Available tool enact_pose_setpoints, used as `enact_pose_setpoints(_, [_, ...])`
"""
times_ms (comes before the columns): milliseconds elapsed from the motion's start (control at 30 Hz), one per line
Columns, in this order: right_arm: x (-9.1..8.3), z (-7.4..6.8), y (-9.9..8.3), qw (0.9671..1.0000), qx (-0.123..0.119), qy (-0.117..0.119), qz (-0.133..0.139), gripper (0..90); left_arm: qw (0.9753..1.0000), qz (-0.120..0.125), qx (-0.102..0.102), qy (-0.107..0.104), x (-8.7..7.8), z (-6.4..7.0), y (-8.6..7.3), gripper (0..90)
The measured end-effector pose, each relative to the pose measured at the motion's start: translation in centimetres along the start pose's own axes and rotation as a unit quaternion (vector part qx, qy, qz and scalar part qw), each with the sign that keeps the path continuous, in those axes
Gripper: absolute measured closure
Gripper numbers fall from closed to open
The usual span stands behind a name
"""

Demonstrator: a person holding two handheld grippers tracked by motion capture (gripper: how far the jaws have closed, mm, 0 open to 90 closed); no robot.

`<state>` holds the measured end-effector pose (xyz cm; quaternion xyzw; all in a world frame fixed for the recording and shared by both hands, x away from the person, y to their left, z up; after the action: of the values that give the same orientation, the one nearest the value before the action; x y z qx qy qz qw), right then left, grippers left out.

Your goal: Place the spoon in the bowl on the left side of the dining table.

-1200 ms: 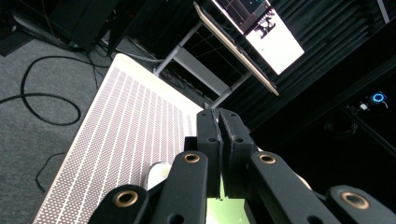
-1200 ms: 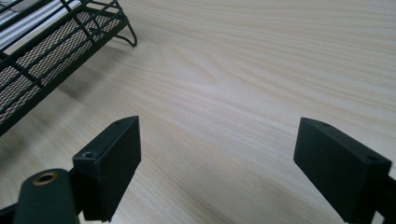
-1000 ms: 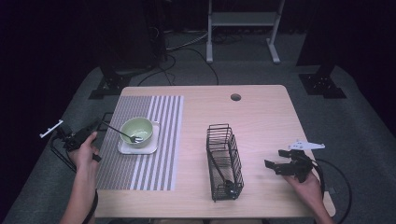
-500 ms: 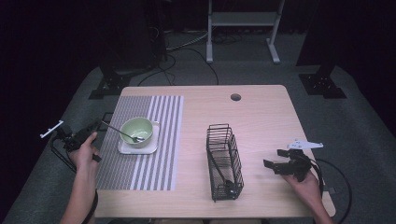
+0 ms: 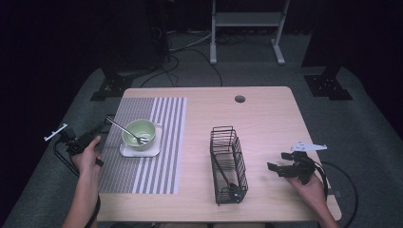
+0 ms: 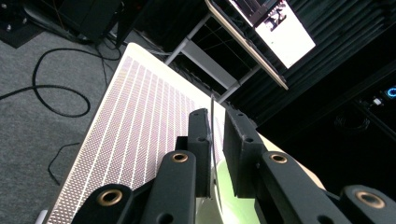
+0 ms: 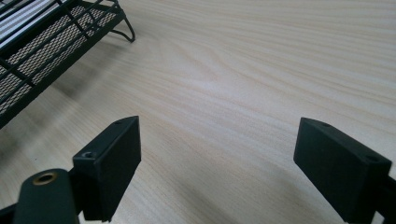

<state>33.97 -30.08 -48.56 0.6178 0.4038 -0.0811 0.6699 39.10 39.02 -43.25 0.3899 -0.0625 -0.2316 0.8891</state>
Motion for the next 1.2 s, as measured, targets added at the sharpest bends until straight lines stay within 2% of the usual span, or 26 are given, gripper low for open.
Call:
enact_pose_setpoints(167, [0.0, 0.0, 0.0, 1.0, -0.001, -0.001, -0.001, 13.8, 0.9999, -0.006, 0.011, -0.003, -0.1, 0.4, -0.2, 77.1])
enact_pose_setpoints(300, [-0.1, -0.1, 0.1, 1.0, -0.004, -0.004, 0.0, 13.8, 0.9997, -0.011, 0.022, -0.005, -0.3, 0.8, -0.2, 69.7])
enact_pose_setpoints(467, [-0.3, -0.2, 0.1, 1.0, -0.006, -0.007, 0.003, 13.8, 0.9992, -0.019, 0.035, -0.006, -0.5, 1.2, -0.5, 66.6])
enact_pose_setpoints(567, [-0.5, -0.3, 0.2, 0.9999, -0.004, -0.009, 0.006, 13.8, 0.999, -0.021, 0.038, -0.008, -0.6, 1.3, -0.7, 62.6])
enact_pose_setpoints(733, [-0.8, -0.4, 0.2, 0.9998, -0.009, -0.012, 0.009, 13.8, 0.9983, -0.04, 0.042, -0.007, -0.9, 1.4, -1.2, 56.7])
enact_pose_setpoints(933, [-1.0, -0.3, 0.2, 0.9998, -0.006, -0.014, 0.01, 13.8, 0.9973, -0.051, 0.05, -0.018, -1.0, 1.6, -1.8, 50.8])
enact_pose_setpoints(1200, [-1.0, -0.3, 0.2, 0.9998, -0.007, -0.014, 0.011, 13.8, 0.9964, -0.066, 0.047, -0.025, -1.1, 1.8, -2.3, 44.9])
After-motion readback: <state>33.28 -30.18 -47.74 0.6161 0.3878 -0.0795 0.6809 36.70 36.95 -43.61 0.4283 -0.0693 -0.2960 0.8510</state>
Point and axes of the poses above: each handheld gripper's, and its own axes: x roughly forward along the jaws, y roughly out of its top, z roughly to its right, the point moved 2 cm from there along x, roughly forward along the jaws, and after that the axes turned 11 degrees about -y, right-handed, at the moved point
